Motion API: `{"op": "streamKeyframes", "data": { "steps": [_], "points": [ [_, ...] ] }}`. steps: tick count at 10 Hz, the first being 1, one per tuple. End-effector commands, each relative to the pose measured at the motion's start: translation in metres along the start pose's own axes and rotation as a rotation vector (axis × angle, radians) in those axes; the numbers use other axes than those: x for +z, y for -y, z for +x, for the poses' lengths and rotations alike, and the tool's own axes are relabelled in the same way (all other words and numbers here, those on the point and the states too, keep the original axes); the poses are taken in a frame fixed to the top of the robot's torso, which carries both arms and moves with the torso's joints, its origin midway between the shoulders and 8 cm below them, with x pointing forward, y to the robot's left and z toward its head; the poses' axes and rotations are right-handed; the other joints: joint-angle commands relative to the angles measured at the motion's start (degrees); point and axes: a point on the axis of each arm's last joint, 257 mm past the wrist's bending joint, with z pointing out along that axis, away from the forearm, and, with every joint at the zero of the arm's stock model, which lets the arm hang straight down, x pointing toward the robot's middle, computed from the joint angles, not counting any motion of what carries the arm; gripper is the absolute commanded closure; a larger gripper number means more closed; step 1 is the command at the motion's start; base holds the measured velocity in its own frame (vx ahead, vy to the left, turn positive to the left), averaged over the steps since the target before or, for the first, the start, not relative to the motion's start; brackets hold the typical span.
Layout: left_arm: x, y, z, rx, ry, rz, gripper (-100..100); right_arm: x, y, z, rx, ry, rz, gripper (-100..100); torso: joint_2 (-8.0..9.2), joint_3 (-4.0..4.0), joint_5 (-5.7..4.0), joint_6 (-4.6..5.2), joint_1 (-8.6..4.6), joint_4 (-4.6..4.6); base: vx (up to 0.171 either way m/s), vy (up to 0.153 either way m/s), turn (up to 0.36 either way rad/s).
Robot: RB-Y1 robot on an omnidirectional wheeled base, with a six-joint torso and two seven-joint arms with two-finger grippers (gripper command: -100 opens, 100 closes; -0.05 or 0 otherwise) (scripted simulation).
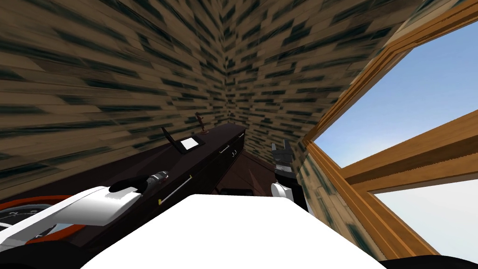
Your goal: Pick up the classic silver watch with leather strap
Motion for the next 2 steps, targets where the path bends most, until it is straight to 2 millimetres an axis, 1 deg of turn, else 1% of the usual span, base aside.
{"op": "streamKeyframes", "data": {
  "steps": [1, 2],
  "points": [
    [0.0, 0.0, 0.0, 0.0, 0.0, 0.0, 100, 0.0, 0.0, 0.0, 0.0, 0.0, 0.0, 0, 0.0, 0.0, 0.0, 0.0, 0.0, 0.0, -0.008, -0.012, 0.007],
    [-0.0005, 0.0001, 0.0001, 0.0, -0.001, -0.001, 0, 0.0, 0.0, 0.0, 0.0, 0.0, 0.0, 0, -0.03, -0.02, 0.02, 0.01, 0.07, -0.01, 0.0, 0.0, 0.0]
  ]
}}
